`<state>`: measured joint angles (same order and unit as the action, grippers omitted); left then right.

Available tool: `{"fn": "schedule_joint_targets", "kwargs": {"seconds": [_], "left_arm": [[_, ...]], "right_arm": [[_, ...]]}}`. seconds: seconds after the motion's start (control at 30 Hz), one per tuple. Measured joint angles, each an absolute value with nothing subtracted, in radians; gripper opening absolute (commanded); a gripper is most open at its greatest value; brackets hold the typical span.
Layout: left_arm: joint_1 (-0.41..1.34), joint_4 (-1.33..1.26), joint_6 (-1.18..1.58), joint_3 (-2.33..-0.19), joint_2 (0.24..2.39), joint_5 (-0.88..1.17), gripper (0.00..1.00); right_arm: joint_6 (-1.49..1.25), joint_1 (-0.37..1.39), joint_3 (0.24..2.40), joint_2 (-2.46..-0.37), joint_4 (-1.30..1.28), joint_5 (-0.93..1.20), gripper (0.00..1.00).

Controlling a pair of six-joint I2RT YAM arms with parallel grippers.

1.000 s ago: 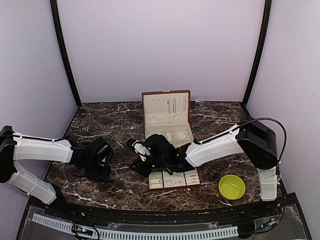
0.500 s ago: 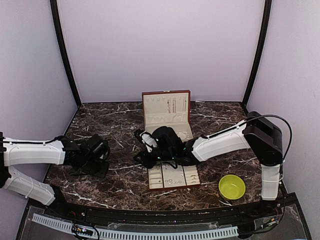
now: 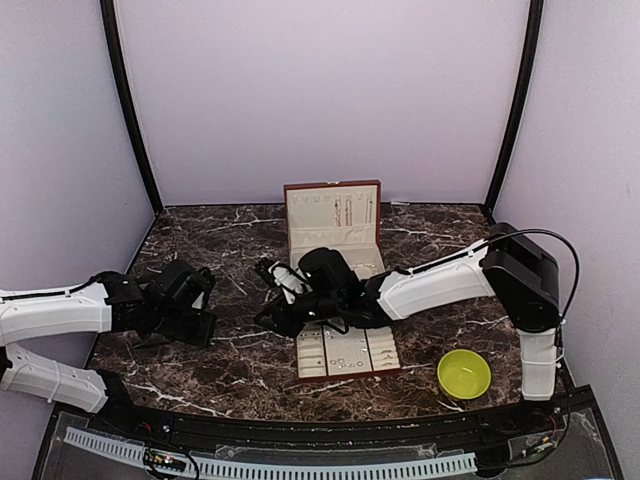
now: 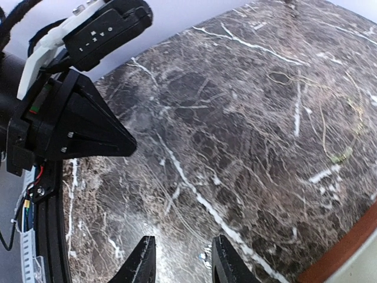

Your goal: Organize the mixed jewelry

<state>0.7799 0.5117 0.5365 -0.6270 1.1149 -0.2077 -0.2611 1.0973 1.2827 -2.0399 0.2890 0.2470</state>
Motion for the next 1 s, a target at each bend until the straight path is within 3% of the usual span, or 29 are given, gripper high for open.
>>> {"fn": "schedule_joint_targets", "kwargs": {"seconds": [1.0], "left_arm": [[0.780,0.415,0.462,-0.649,1.013,-0.014,0.00]], "right_arm": [[-0.190,1.098,1.430,-2.212,0.366,0.419,0.31]]}}
